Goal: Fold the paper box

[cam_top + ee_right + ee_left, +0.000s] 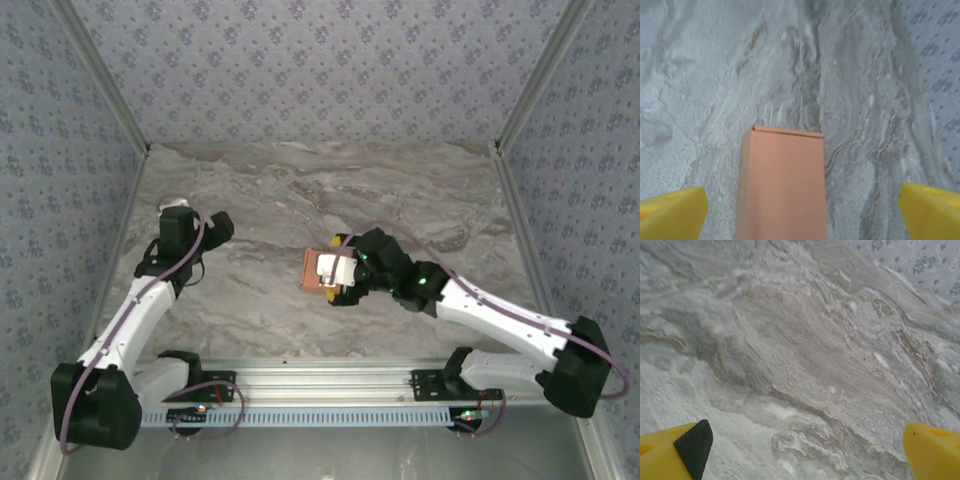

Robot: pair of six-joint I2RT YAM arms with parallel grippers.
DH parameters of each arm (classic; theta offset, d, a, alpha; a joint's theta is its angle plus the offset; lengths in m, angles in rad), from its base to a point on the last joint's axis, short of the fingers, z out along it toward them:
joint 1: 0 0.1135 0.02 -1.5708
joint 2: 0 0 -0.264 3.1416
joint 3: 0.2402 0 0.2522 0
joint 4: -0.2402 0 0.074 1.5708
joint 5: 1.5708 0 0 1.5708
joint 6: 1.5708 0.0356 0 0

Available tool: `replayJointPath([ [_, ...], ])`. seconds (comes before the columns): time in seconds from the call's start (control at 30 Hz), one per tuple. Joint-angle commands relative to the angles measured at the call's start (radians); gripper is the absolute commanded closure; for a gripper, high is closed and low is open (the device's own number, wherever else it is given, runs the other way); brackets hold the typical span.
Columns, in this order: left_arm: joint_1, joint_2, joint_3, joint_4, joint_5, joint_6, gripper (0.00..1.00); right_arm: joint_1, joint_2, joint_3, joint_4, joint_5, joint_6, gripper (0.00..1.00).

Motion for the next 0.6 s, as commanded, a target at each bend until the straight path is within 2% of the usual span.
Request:
replayJointPath([
  [0.0,0.002,-0.023,0.035,0.002,-0.133,0.073,0.01,-0.058,-0.078,0.055,-0.113,-0.134,-0.007,0.00],
  [0.07,0.002,-0.036,0.029,0.012,-0.164,0.126,0.01,-0.135,-0.130,0.055,-0.065,-0.159,0.060,0.00],
  [0.1,0.001,-0.041,0.023,0.029,-0.150,0.208,0.01,-0.185,-0.165,0.048,-0.029,-0.167,0.107,0.00],
  [0.13,0.002,-0.046,0.012,0.039,-0.131,0.288,0.01,-0.236,-0.195,0.032,0.026,-0.154,0.159,0.00],
  [0.2,0.002,-0.055,-0.014,0.052,-0.148,0.338,0.01,-0.320,-0.247,-0.007,0.121,-0.074,0.256,0.00],
  [0.3,0.000,-0.072,-0.090,0.151,-0.095,0.481,0.01,-0.431,-0.318,-0.084,0.230,0.061,0.356,0.00],
  [0.43,-0.002,-0.098,-0.228,0.334,-0.061,0.631,0.01,-0.558,-0.378,-0.252,0.378,0.174,0.443,0.00],
  [0.57,-0.002,-0.085,-0.343,0.523,-0.047,0.665,0.01,-0.704,-0.389,-0.437,0.515,0.167,0.589,0.00],
])
